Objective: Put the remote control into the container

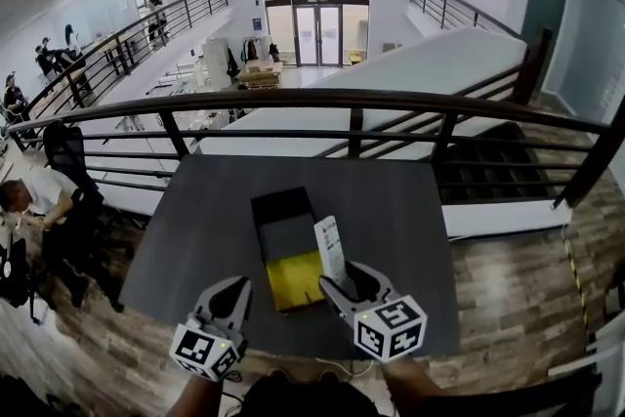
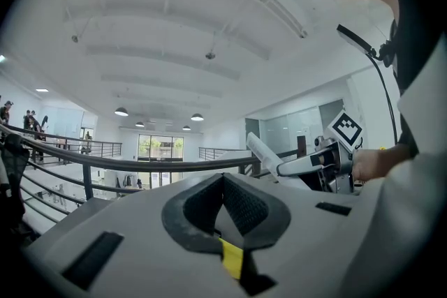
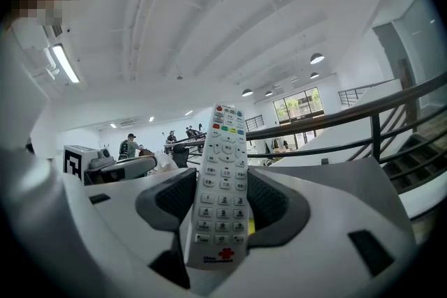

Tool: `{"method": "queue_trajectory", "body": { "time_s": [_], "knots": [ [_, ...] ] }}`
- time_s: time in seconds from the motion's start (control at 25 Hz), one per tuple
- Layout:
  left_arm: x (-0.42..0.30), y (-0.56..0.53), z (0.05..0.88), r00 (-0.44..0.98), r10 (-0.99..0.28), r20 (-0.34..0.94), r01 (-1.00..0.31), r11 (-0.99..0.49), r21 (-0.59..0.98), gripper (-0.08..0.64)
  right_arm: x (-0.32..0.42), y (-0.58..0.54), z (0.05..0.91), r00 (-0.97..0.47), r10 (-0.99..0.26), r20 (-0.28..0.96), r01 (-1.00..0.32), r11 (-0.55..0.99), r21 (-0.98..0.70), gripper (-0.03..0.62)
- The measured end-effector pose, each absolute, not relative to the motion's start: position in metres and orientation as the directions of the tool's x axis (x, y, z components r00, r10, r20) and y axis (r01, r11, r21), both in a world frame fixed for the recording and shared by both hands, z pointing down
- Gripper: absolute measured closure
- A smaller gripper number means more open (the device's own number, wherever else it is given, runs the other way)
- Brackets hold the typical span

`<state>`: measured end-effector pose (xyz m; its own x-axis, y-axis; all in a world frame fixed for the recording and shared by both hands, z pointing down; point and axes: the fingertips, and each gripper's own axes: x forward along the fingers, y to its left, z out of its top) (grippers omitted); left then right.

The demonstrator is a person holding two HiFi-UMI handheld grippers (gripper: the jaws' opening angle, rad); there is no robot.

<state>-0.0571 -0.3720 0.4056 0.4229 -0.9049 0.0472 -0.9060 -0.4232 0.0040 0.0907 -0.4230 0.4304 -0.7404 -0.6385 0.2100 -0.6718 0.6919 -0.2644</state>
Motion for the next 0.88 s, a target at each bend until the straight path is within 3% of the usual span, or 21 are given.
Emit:
{"method": "queue_trajectory", "body": {
  "time_s": [0.88],
  "knots": [
    [-0.115, -0.457, 0.459, 0.516, -0.855, 0.059, -0.857, -0.515, 0.029, 0.555, 0.035, -0.494, 0.519, -0.645, -0.662, 0.381, -0.763, 0.588, -0.270, 0.362]
  ]
}}
